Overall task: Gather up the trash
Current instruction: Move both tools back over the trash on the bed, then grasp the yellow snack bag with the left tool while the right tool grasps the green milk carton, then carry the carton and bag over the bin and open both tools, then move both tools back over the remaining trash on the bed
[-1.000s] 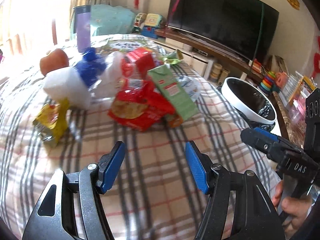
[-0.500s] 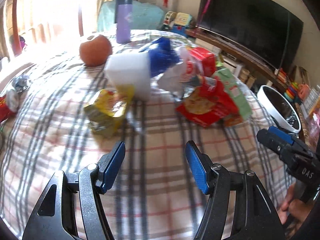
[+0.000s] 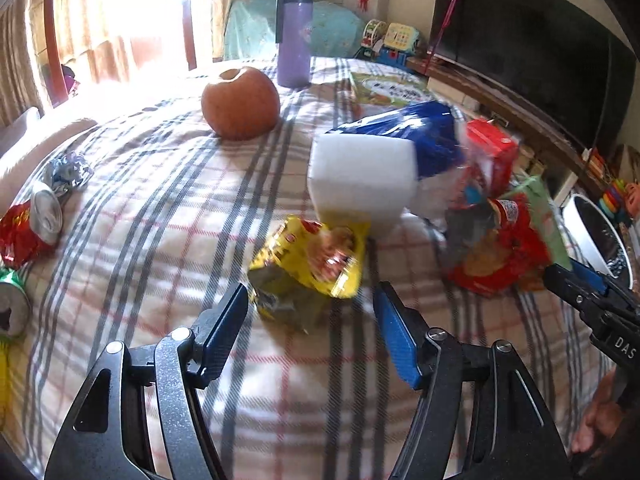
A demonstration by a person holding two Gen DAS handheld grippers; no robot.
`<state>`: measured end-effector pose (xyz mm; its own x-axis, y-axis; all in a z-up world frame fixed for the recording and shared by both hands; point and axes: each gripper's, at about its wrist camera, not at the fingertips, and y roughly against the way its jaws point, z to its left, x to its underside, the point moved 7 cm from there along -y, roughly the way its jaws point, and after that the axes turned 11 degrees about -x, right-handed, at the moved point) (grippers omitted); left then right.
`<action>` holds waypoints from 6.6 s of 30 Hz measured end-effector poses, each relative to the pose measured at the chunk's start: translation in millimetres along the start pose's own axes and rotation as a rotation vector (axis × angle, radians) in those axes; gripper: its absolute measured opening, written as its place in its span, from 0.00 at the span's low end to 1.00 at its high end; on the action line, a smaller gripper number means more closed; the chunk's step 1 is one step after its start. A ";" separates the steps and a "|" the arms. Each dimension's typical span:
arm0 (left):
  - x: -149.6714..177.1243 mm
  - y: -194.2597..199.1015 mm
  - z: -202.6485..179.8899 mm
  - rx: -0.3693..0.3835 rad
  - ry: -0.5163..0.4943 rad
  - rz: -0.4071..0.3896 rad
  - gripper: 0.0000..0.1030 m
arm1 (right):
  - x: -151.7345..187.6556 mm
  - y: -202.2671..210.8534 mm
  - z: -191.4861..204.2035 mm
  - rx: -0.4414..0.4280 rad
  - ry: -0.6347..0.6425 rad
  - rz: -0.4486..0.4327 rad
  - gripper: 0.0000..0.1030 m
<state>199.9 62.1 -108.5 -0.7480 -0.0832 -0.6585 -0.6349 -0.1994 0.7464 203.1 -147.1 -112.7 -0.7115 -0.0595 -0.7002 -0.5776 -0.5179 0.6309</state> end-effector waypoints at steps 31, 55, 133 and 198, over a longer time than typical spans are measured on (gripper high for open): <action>31.9 62.9 -88.1 0.253 -0.134 -0.007 0.15 | 25.5 51.9 -8.9 0.008 -0.054 -0.036 0.33; 17.6 93.7 -205.9 0.403 -0.296 -0.050 0.15 | 36.5 108.7 -72.1 0.111 -0.165 -0.103 0.33; -26.1 85.2 -375.4 0.495 -0.453 -0.058 0.48 | -0.1 167.1 -227.1 0.275 -0.314 -0.171 0.48; 11.9 24.0 -98.7 0.241 -0.052 0.009 0.48 | -1.3 19.2 -49.4 0.027 -0.169 -0.063 0.88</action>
<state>194.9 -40.0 -108.0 -0.7588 -0.0320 -0.6506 -0.6514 0.0404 0.7577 212.7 -199.1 -116.1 -0.7291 0.1177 -0.6743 -0.6323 -0.4930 0.5977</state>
